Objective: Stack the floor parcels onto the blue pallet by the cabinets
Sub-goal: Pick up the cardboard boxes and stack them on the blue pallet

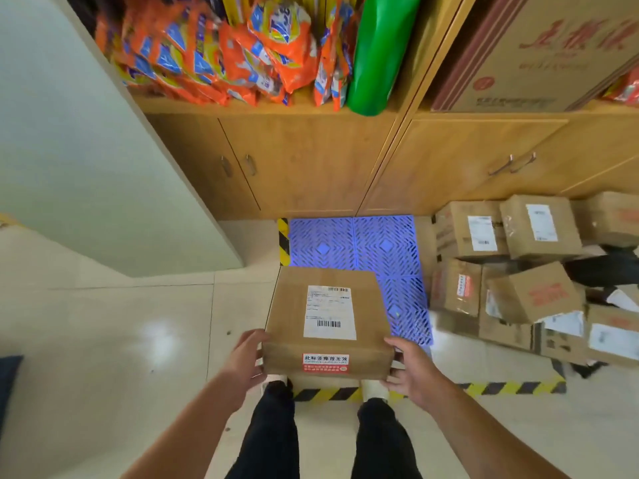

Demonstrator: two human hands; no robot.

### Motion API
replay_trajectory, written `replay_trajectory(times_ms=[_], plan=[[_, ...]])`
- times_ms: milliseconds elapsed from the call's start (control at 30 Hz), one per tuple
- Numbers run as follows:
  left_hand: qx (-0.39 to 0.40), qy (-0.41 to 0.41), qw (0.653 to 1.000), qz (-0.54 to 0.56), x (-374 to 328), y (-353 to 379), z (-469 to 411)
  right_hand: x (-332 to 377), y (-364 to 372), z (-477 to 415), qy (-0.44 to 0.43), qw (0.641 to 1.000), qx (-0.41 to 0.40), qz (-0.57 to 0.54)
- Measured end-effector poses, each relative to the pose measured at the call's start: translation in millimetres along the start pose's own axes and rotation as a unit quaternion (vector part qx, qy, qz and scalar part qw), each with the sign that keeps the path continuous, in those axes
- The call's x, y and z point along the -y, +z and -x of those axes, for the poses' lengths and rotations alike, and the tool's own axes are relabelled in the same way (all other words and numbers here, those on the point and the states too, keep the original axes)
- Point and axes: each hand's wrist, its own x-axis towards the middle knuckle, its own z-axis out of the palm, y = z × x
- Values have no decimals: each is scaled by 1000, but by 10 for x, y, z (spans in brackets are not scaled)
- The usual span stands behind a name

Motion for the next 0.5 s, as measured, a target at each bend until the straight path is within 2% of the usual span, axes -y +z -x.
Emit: replay_trajectory(times_ms=[100,233,500], plan=[[-22,-8,999,-44,-143,24,-704,-52,351,-535,21,998,-48,-35],[-28,8,998,-55,-54,255,-1872,-86,675,-1671,1,994,-96,-55],[2,38,999,19,464,801,-4261,39,1076,-3928,-103,992,-64,18]])
